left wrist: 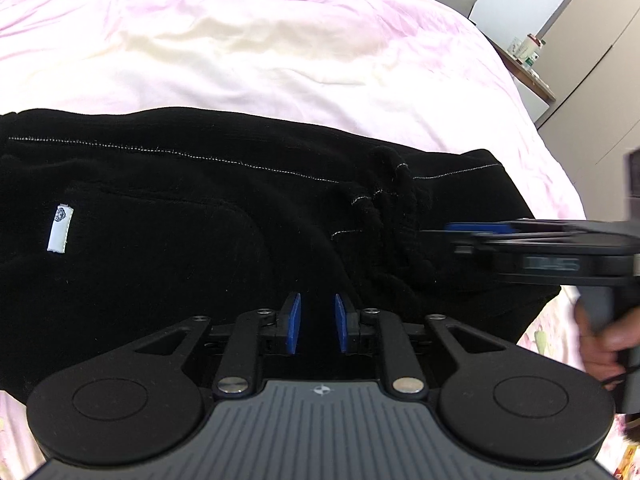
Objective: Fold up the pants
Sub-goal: 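Fold the cuffs with the right tool over toward the left tool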
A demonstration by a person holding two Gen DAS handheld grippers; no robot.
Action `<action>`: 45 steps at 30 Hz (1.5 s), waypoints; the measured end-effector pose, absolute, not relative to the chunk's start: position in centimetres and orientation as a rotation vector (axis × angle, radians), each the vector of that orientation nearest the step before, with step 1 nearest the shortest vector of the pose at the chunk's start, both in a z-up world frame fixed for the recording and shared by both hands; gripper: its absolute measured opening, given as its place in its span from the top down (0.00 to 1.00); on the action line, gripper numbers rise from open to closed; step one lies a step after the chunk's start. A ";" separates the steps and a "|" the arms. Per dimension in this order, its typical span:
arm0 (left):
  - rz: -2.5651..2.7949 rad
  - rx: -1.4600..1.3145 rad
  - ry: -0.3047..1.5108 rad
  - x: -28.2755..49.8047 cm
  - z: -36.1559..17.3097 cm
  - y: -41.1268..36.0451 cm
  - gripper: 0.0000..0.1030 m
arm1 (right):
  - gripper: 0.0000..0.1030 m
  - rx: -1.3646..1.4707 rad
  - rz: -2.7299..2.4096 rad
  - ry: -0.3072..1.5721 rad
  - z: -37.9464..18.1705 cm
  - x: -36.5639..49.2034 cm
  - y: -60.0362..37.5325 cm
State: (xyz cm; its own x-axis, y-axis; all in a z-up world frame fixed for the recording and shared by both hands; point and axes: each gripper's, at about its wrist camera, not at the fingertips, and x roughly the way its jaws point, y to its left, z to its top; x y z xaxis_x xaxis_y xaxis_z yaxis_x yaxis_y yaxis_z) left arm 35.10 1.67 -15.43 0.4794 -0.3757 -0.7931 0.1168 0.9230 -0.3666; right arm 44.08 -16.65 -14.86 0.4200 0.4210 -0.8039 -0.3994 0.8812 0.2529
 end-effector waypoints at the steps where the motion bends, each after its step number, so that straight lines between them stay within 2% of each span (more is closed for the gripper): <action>1: -0.302 -0.281 1.035 35.1 -15.4 1.8 0.80 | 0.51 0.017 0.500 1.024 -15.6 44.5 -16.1; 4: -0.307 -0.300 1.036 35.3 -15.3 2.1 0.80 | 0.54 0.012 0.475 1.074 -18.3 45.5 -14.6; 5: -0.315 -0.316 1.033 35.4 -15.3 2.2 0.80 | 0.68 -0.007 0.459 1.068 -18.8 45.6 -14.4; 7: -0.333 -0.355 1.026 35.8 -15.2 2.5 0.78 | 0.80 0.029 0.468 1.061 -19.2 45.4 -15.2; 8: -0.345 -0.378 1.017 35.9 -15.1 2.7 0.73 | 0.84 0.070 0.484 1.051 -18.9 45.2 -15.8; 10: -0.368 -0.419 1.003 36.5 -15.1 2.6 0.67 | 0.86 0.084 0.531 1.029 -17.4 44.4 -16.6; 12: -0.387 -0.445 0.993 37.3 -15.3 2.0 0.54 | 0.87 0.090 0.599 1.030 -16.0 43.5 -16.8; 15: -0.390 -0.470 0.993 38.7 -16.1 1.0 0.42 | 0.87 0.030 0.628 1.028 -15.9 43.0 -15.9; 20: -0.400 -0.493 1.022 41.3 -17.8 -0.5 0.34 | 0.86 0.076 0.628 1.077 -18.6 43.5 -15.5; 26: -0.359 -0.401 1.033 42.6 -19.5 -2.2 0.36 | 0.86 0.108 0.644 1.059 -19.4 43.6 -15.3; 27: -0.359 -0.396 1.030 42.7 -19.6 -2.4 0.50 | 0.86 0.106 0.649 1.057 -19.6 43.6 -15.2; 28: -0.352 -0.398 1.030 42.9 -19.6 -2.5 0.57 | 0.85 0.105 0.654 1.052 -19.5 43.2 -16.0; 30: -0.341 -0.391 1.022 42.8 -19.2 -2.5 0.70 | 0.78 0.113 0.662 1.043 -19.4 42.7 -17.1; 31: -0.351 -0.379 1.004 42.6 -18.7 -2.6 0.72 | 0.77 0.119 0.661 1.038 -19.3 42.5 -17.6; 34: -0.399 -0.307 0.942 42.5 -16.3 -3.5 0.73 | 0.66 0.119 0.652 1.017 -18.6 41.9 -18.6; 35: -0.419 -0.283 0.925 42.6 -15.4 -3.7 0.74 | 0.59 0.116 0.647 0.993 -18.0 41.6 -19.3; 36: -0.438 -0.258 0.910 42.8 -14.5 -4.0 0.74 | 0.57 0.113 0.640 0.965 -17.3 41.3 -20.2; 40: -0.449 -0.176 0.886 44.3 -12.4 -4.5 0.74 | 0.58 0.090 0.550 0.857 -13.8 40.5 -24.6; 43: -0.420 -0.145 0.928 45.8 -13.7 -4.3 0.74 | 0.61 0.067 0.455 0.817 -12.2 40.5 -28.1; 45: -0.401 -0.143 0.961 46.4 -15.4 -4.0 0.74 | 0.73 0.014 0.363 0.839 -12.4 40.9 -30.0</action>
